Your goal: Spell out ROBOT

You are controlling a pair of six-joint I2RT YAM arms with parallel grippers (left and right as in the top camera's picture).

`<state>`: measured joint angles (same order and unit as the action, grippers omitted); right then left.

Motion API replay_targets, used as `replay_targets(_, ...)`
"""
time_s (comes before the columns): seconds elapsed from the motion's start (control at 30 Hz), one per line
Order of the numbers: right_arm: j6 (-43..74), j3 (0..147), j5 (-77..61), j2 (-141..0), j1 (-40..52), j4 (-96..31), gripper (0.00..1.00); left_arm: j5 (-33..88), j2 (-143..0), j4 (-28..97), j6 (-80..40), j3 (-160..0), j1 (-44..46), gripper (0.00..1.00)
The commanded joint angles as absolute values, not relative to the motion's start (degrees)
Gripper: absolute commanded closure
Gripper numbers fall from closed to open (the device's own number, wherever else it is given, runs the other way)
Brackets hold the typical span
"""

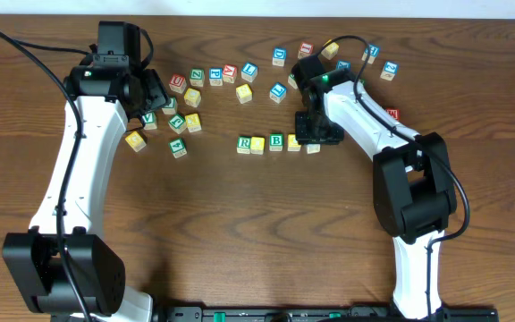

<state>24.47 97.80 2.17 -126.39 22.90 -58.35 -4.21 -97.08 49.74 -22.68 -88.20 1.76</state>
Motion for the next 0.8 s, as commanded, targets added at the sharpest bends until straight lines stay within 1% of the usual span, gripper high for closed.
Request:
replay_targets(0.0,24.6,97.7,2.1,-126.7,23.0,-58.3,0.52,-3.0,-96.2,49.9,-23.2,-87.4,1.7,0.29)
replay_targets(0.1,24.6,98.1,-0.1,-126.5,22.2,-58.3,0.59,-3.0,-96.2,49.9,-23.2,-87.4,1.7,0.29)
replay_targets(0.27,25.1,98.7,0.1,-123.5,20.8,-58.5,0.60,0.4,-96.2,49.9,-23.2,-87.4,1.7,0.29)
replay_targets(0.43,26.2,98.7,-0.4,-118.5,16.8,-58.3,0.58,1.3,-96.2,50.5,-23.1,-87.4,2.2,0.30)
replay_targets(0.5,25.8,98.7,-1.3,-117.5,15.2,-59.1,0.58,1.3,-96.2,50.5,-23.0,-87.2,2.5,0.34)
replay_targets(0.7,23.7,96.4,-4.7,-117.8,13.9,-62.0,0.63,1.4,-97.8,50.8,-23.0,-86.3,3.6,0.38)
replay_targets(0.77,23.7,94.9,-4.7,-117.8,14.0,-62.6,0.66,2.1,-98.9,51.7,-23.0,-86.3,4.1,0.43)
